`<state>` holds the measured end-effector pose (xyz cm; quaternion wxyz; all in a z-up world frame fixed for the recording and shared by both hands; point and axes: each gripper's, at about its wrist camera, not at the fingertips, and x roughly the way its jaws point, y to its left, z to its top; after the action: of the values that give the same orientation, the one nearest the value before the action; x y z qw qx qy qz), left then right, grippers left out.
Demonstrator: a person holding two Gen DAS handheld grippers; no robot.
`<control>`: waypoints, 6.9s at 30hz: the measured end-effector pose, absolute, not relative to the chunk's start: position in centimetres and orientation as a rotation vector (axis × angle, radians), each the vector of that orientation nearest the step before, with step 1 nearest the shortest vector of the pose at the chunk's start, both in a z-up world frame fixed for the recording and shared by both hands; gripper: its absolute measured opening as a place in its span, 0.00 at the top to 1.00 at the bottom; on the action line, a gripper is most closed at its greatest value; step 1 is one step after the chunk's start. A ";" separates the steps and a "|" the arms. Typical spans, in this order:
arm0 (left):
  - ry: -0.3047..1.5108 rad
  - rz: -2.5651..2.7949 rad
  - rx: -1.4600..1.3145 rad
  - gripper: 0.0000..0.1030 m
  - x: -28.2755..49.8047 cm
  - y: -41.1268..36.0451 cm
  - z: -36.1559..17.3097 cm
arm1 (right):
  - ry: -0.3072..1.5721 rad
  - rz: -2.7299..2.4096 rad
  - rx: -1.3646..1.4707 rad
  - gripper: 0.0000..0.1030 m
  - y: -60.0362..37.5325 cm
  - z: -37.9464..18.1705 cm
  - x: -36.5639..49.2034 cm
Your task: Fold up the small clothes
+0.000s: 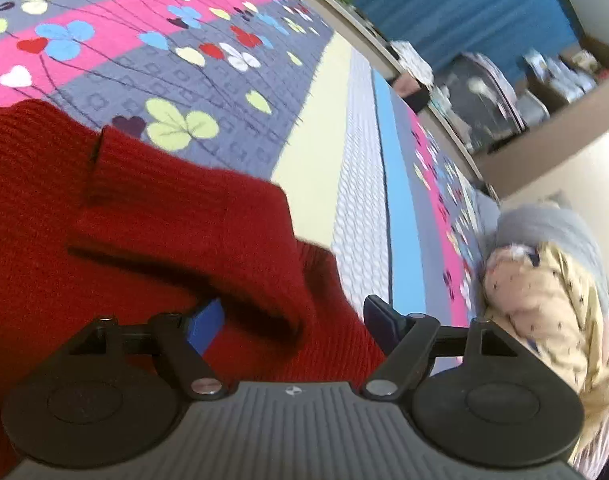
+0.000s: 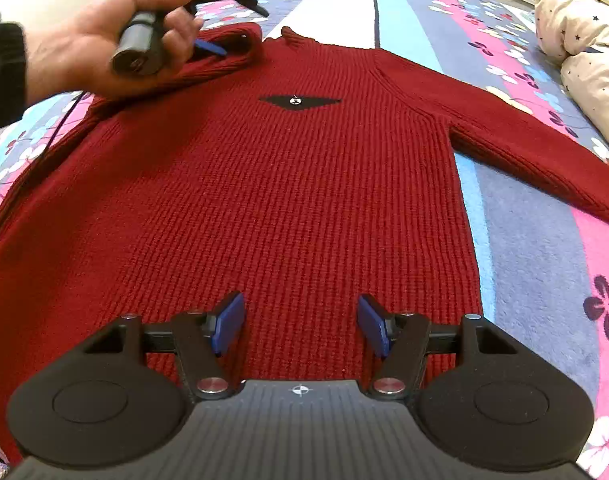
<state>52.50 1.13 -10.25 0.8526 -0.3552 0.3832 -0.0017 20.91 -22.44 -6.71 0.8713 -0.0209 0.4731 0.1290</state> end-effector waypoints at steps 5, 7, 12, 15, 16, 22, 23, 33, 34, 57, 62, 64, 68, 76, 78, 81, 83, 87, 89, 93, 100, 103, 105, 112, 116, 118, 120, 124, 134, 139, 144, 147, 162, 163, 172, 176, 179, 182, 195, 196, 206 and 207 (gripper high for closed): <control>0.745 0.152 -0.656 0.85 52.6 3.6 -8.6 | 1.004 0.262 -0.064 0.37 -22.2 -7.2 21.2; 0.702 0.184 -0.590 0.88 51.7 5.1 -7.0 | 1.004 0.261 -0.072 0.37 -22.1 -7.3 21.4; 0.645 0.206 -0.514 0.88 47.9 11.5 -3.0 | 1.001 0.246 -0.095 0.36 -21.6 -7.5 21.5; 0.638 0.215 -0.512 0.88 45.2 15.1 -1.8 | 0.989 0.232 -0.124 0.36 -21.1 -7.4 21.1; 0.632 0.218 -0.518 0.88 44.3 16.0 -1.6 | 0.986 0.230 -0.131 0.36 -20.9 -7.4 21.0; 0.585 0.265 -0.490 0.89 40.4 20.7 0.3 | 0.975 0.220 -0.143 0.36 -20.9 -7.6 20.6; 0.574 0.284 -0.457 0.89 39.7 22.0 0.9 | 0.976 0.220 -0.140 0.36 -21.0 -7.6 20.7; 0.648 0.699 -0.327 0.79 30.5 43.2 4.5 | 0.971 0.216 -0.162 0.36 -20.5 -7.7 20.9; 0.670 0.745 -0.302 0.69 29.5 44.2 4.1 | 0.969 0.215 -0.166 0.36 -20.4 -7.7 20.8; 1.110 -0.002 -0.082 0.39 9.8 14.2 -10.4 | 0.987 -0.091 -0.002 0.35 -30.7 -8.4 14.3; 1.157 0.028 -0.186 0.39 6.4 16.0 -9.9 | 1.024 -0.106 0.123 0.31 -33.4 -9.2 11.8; 1.163 0.024 -0.210 0.40 5.6 15.8 -9.6 | 1.033 -0.103 0.159 0.31 -33.9 -9.4 11.2; 1.212 -0.037 -0.256 0.76 3.8 14.9 -10.2 | 1.049 -0.057 0.234 0.56 -34.1 -9.4 10.8; 1.015 -0.101 -0.250 0.90 0.6 14.8 -5.6 | 0.812 -0.078 0.390 0.95 -36.6 -4.0 8.1; 1.000 -0.090 -0.281 0.90 -0.3 15.4 -5.0 | 0.776 -0.088 0.392 0.95 -37.3 -3.2 7.6; 1.087 -0.011 -0.233 0.90 1.3 15.2 -6.6 | 0.881 -0.114 0.315 0.95 -36.3 -5.1 8.9; 1.150 0.105 -0.133 0.91 2.6 14.8 -8.1 | 0.981 -0.133 0.241 0.93 -35.1 -7.2 10.0; 0.995 0.104 -0.088 0.87 2.2 14.2 -6.1 | 0.928 -0.256 0.148 0.90 -34.0 -7.2 10.3; 0.897 0.008 -0.027 0.68 1.6 12.5 -4.8 | 0.812 -0.229 0.116 0.82 -33.0 -5.4 9.6; 0.958 -0.136 0.027 0.63 2.3 9.4 -6.2 | 0.750 0.026 0.147 0.60 -30.5 -4.7 9.0; 1.153 -0.111 0.074 0.43 4.1 7.6 -9.7 | 1.010 0.249 -0.127 0.42 -25.3 -10.1 10.1; 1.112 -0.097 0.023 0.42 4.5 7.5 -8.8 | 0.965 0.230 -0.077 0.42 -26.0 -8.5 10.1; 1.036 -0.100 0.019 0.39 4.5 7.2 -7.5 | 0.912 0.191 -0.062 0.43 -26.7 -7.5 9.9; 0.736 -0.072 0.025 0.22 4.2 6.1 -3.6 | 0.538 0.117 0.045 0.40 -30.6 0.3 8.5; 0.609 -0.053 0.029 0.19 5.2 6.0 -1.4 | 0.336 0.118 0.061 0.33 -33.0 4.1 7.7; 0.571 -0.045 0.026 0.19 6.0 6.2 -0.3 | 0.285 0.121 0.031 0.33 -33.8 4.4 8.1; 0.528 -0.049 0.037 0.19 7.3 6.4 1.1 | 0.265 0.106 0.020 0.33 -34.5 3.6 8.2; 0.498 -0.017 0.064 0.19 11.7 7.3 3.0 | 0.327 0.080 0.091 0.33 -35.3 2.4 9.9; 0.657 0.172 -0.058 0.26 20.1 15.5 -2.0 | 0.467 0.065 0.081 0.33 -31.9 0.4 12.3; 0.573 0.216 -0.109 0.26 21.7 18.6 -1.1 | 0.499 0.043 0.098 0.33 -31.4 0.0 13.9; 0.587 0.256 -0.256 0.41 23.7 22.1 -1.8 | 0.490 0.027 0.072 0.39 -30.3 -0.3 14.6; 0.581 0.304 -0.364 0.53 23.9 24.8 -2.1 | 0.488 0.034 0.056 0.50 -29.9 -0.4 15.0; 0.781 0.647 -0.700 0.43 24.6 35.5 -8.2 | 0.547 0.011 0.073 0.51 -29.7 -1.3 16.7; 0.780 0.648 -0.695 0.41 24.7 35.5 -8.1 | 0.550 0.010 0.073 0.51 -29.7 -1.4 16.9; 0.777 0.685 -0.670 0.37 25.6 34.7 -8.4 | 0.564 0.024 0.061 0.51 -29.4 -1.8 17.4; 0.770 0.756 -0.656 0.37 25.8 34.8 -8.4 | 0.567 0.028 0.060 0.51 -29.4 -1.9 17.6; 0.767 0.770 -0.650 0.37 25.8 34.9 -8.4 | 0.571 0.040 0.052 0.51 -29.2 -2.0 17.7; 0.762 0.792 -0.648 0.37 25.9 34.9 -8.3 | 0.572 0.051 0.045 0.51 -29.0 -2.1 17.9; 0.766 0.826 -0.616 0.35 26.9 34.9 -8.5 | 0.584 0.066 0.038 0.51 -29.0 -2.4 18.4; 0.767 0.827 -0.613 0.35 27.0 34.9 -8.5 | 0.584 0.067 0.038 0.51 -29.0 -2.4 18.4; 0.763 0.847 -0.567 0.48 27.7 34.8 -8.5 | 0.584 0.079 0.033 0.51 -28.8 -2.5 18.5; 0.760 0.847 -0.554 0.54 27.8 34.8 -8.5 | 0.584 0.080 0.033 0.51 -28.8 -2.5 18.5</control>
<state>27.82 34.83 -8.52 0.8064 -0.2590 0.3550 0.3956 18.52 -28.79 -2.46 0.9567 0.0161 0.2879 0.0392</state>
